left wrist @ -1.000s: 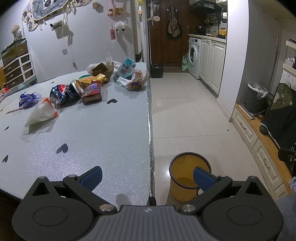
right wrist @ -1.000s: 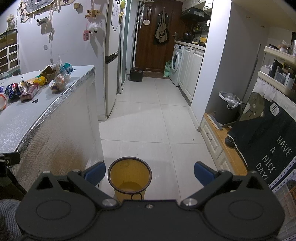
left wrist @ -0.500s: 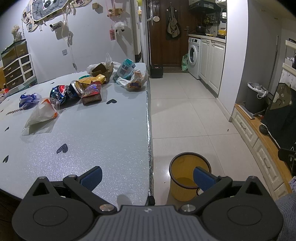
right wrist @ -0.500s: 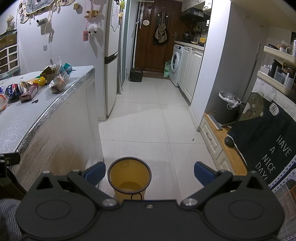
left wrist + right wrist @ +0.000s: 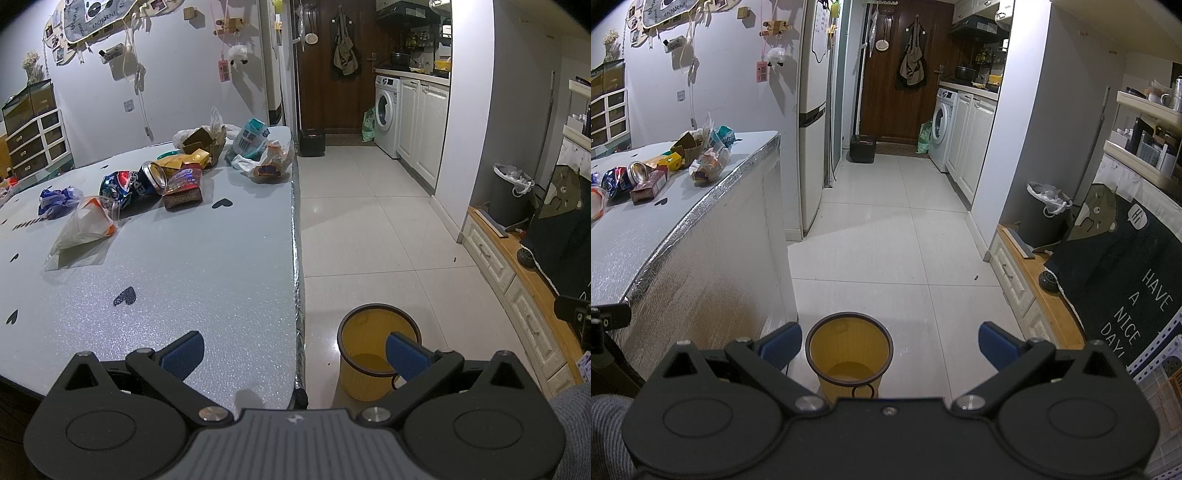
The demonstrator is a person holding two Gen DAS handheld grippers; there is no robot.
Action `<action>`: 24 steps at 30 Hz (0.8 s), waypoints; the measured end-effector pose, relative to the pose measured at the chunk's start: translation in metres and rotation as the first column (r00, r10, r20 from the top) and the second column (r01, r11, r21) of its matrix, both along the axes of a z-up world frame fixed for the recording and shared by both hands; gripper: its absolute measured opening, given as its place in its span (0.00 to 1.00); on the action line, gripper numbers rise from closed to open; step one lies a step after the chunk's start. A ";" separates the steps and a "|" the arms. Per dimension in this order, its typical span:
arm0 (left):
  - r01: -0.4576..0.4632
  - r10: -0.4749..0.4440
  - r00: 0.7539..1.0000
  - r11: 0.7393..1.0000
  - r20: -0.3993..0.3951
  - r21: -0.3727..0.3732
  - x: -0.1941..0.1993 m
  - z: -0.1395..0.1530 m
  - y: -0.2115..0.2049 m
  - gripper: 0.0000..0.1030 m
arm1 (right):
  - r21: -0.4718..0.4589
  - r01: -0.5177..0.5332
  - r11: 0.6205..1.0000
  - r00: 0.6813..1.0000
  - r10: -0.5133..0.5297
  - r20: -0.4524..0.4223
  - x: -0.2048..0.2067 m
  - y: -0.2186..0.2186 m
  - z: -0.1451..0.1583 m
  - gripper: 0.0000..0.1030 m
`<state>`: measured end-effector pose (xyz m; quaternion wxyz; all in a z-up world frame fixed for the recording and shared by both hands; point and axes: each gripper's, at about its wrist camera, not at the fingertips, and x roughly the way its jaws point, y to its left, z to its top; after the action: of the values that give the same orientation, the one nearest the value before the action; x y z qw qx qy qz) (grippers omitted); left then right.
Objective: Collect trash
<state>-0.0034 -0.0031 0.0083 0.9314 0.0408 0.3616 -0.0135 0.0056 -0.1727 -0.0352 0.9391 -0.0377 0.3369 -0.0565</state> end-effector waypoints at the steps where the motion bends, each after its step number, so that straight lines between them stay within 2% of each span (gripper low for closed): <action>1: -0.001 0.001 1.000 1.000 0.000 0.000 0.000 0.000 0.000 1.00 | 0.000 0.000 1.000 1.000 0.000 0.000 0.000 0.000 0.000 1.00; 17: 0.000 0.000 1.000 1.000 0.022 -0.008 0.005 0.008 -0.003 1.00 | 0.003 0.001 1.000 1.000 -0.001 0.017 -0.001 -0.007 0.003 1.00; 24: -0.027 0.028 0.997 1.000 0.072 -0.015 0.016 0.018 0.009 1.00 | -0.015 -0.044 0.999 0.993 0.046 0.108 0.005 -0.008 0.011 1.00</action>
<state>0.0124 0.0064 0.0267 0.9441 0.0296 0.3283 -0.0017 0.0103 -0.1803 -0.0241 0.9568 -0.0481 0.2840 -0.0394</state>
